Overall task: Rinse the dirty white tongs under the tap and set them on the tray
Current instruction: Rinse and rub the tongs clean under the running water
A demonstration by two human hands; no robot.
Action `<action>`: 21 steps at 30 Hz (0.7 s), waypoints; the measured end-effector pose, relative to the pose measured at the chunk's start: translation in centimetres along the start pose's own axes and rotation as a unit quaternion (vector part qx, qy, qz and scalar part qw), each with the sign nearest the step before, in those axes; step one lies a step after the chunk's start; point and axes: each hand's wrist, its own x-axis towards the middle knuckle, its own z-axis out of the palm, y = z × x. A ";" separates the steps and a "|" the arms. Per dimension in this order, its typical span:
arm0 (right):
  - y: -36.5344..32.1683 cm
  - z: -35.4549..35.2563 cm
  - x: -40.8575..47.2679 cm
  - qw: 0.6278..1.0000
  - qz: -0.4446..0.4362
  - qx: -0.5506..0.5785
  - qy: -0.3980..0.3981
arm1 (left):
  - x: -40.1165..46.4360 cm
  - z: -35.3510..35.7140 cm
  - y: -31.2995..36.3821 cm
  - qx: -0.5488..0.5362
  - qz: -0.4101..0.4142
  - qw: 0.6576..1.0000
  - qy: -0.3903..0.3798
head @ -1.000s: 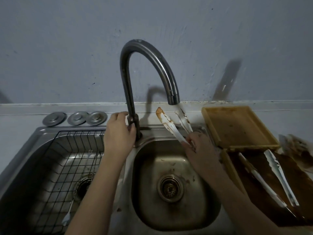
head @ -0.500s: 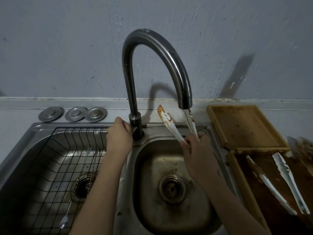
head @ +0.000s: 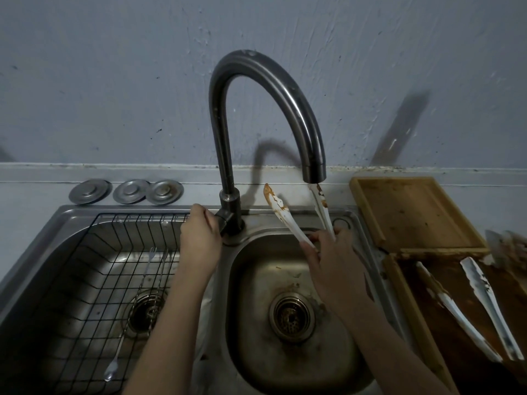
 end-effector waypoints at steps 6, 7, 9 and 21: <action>-0.1 0.0 0.0 1.000 0.002 -0.003 -0.005 | -0.4 -0.1 -0.2 -0.020 0.001 1.000 0.002; -0.1 0.0 0.0 1.000 0.002 -0.004 -0.006 | -0.4 -0.1 -0.3 -0.024 0.002 1.000 0.005; -0.1 0.1 0.0 1.000 0.003 -0.004 -0.007 | -0.6 -0.1 -0.3 -0.026 0.005 1.000 0.012; -0.7 0.8 0.0 0.998 0.012 0.061 -0.027 | -6.0 1.9 0.8 -0.090 0.101 0.984 0.117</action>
